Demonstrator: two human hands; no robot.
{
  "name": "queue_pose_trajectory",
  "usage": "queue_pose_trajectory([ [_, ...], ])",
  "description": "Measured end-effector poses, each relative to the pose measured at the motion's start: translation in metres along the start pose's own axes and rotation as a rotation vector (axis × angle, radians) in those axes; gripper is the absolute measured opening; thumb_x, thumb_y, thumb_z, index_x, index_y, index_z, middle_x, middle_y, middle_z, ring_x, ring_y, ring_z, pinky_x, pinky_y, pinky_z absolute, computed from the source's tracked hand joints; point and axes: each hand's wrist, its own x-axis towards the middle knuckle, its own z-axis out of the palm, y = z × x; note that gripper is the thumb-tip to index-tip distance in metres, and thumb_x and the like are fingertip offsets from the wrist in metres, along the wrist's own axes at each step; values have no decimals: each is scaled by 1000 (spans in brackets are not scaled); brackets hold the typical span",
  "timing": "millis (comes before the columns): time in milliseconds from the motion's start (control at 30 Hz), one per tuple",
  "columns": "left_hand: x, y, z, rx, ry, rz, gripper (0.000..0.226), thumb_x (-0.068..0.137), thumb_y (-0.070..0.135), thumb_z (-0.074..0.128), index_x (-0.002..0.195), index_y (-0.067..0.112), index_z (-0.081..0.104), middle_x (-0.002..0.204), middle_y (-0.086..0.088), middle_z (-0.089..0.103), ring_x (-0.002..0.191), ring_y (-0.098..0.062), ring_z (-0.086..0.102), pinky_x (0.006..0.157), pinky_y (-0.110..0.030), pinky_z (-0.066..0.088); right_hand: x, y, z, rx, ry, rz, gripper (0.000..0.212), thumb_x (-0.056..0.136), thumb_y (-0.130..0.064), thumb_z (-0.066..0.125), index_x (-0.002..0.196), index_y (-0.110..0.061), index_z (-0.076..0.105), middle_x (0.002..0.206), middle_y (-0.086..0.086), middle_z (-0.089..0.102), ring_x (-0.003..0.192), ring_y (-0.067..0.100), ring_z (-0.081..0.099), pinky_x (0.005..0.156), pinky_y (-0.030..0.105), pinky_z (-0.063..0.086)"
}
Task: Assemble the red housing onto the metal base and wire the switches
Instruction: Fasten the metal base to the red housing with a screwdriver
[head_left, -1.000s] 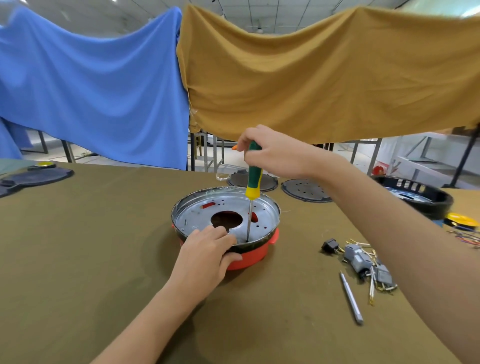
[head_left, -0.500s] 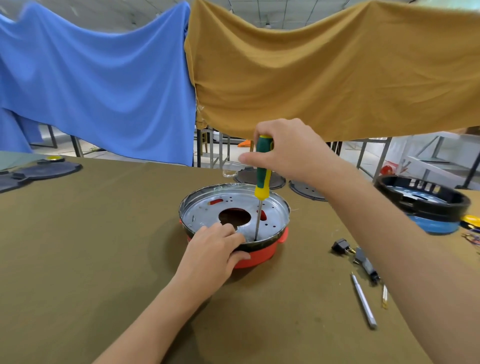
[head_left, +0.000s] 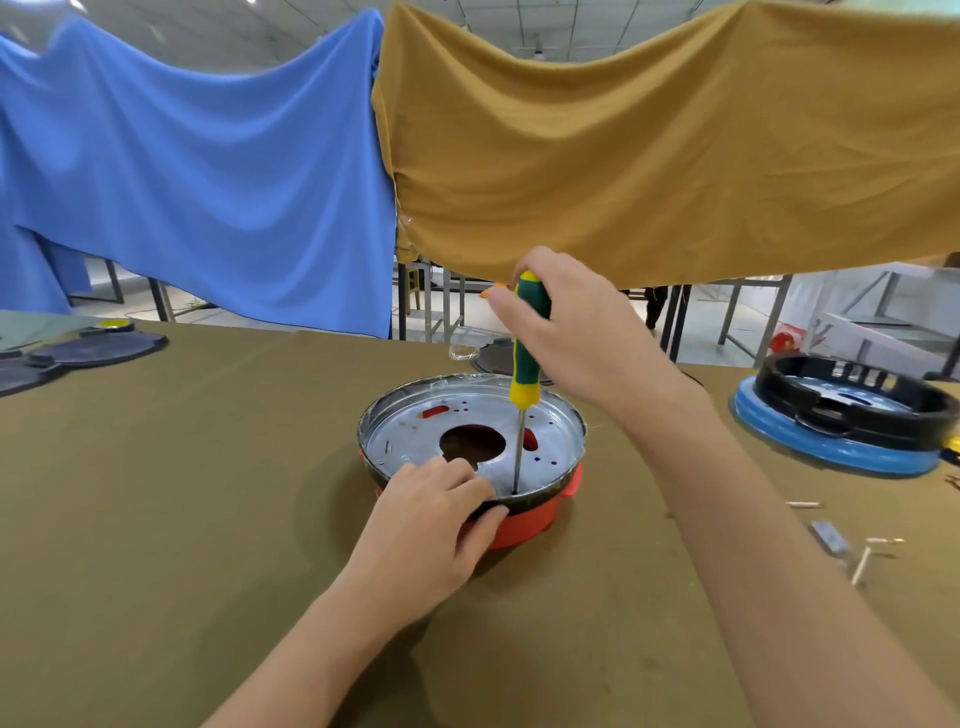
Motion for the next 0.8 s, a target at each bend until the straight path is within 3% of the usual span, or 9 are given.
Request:
queue_pose_trajectory([
  [100, 1, 0, 1, -4, 6, 3, 34, 94, 43, 43, 85, 23, 70, 79, 10, 58, 68, -12, 49, 60, -33, 45, 2, 2, -10, 284, -148, 3, 22, 100, -29, 41, 113, -28, 59, 101, -1, 63, 83, 15, 59, 68, 36, 46],
  [167, 2, 0, 1, 7, 16, 4, 35, 93, 43, 43, 83, 22, 71, 78, 10, 59, 67, -13, 50, 58, -32, 45, 2, 5, -13, 229, -87, -61, 13, 98, -36, 53, 101, -29, 63, 86, -3, 65, 67, 5, 55, 57, 20, 45],
  [267, 2, 2, 1, 31, 34, 6, 31, 91, 40, 48, 81, 21, 71, 75, 8, 58, 65, -14, 50, 56, -33, 45, 2, 5, -1, -53, 129, -15, 40, 93, -52, 57, 82, -13, 56, 63, -2, 50, 56, 14, 43, 51, 30, 33],
  [400, 0, 7, 3, 14, 68, 28, 25, 91, 32, 49, 96, 23, 72, 78, 8, 58, 69, -15, 52, 61, -32, 44, 4, 4, -1, 93, 13, 9, 25, 99, -35, 44, 99, -16, 60, 87, -4, 53, 75, 17, 53, 67, 33, 43],
  [467, 1, 8, 4, -14, 87, 32, 19, 90, 28, 54, 93, 22, 71, 80, 8, 59, 72, -17, 54, 64, -35, 46, 3, 5, -11, 259, -87, -9, 18, 98, -31, 50, 109, -25, 64, 81, -9, 56, 71, 12, 57, 65, 23, 46],
  [533, 2, 9, 4, -50, 114, 10, 12, 86, 23, 61, 89, 20, 72, 83, 8, 59, 76, -17, 54, 68, -36, 45, 1, 7, -14, 239, -28, -36, 13, 95, -38, 60, 98, -27, 66, 69, -8, 55, 65, 14, 58, 57, 23, 46],
  [600, 3, 10, 4, -84, 124, -22, 7, 81, 18, 69, 87, 18, 72, 86, 5, 59, 77, -17, 53, 69, -36, 45, -1, 5, -6, 38, 102, 2, 35, 90, -54, 62, 84, -19, 63, 60, -5, 51, 59, 19, 52, 54, 31, 43],
  [700, 3, 10, 3, -112, 105, -42, 8, 79, 14, 71, 86, 17, 73, 82, 5, 61, 73, -19, 56, 66, -42, 48, 0, -1, 2, -152, 139, 45, 46, 96, -57, 48, 90, -13, 59, 77, 0, 56, 70, 24, 54, 62, 35, 41],
  [800, 3, 11, 1, -142, 88, -49, 7, 81, 14, 69, 86, 17, 74, 81, 5, 64, 72, -21, 59, 64, -44, 50, 2, 0, -7, 121, -63, 21, 26, 99, -32, 43, 115, -21, 61, 102, -5, 57, 78, 10, 55, 66, 27, 41],
])
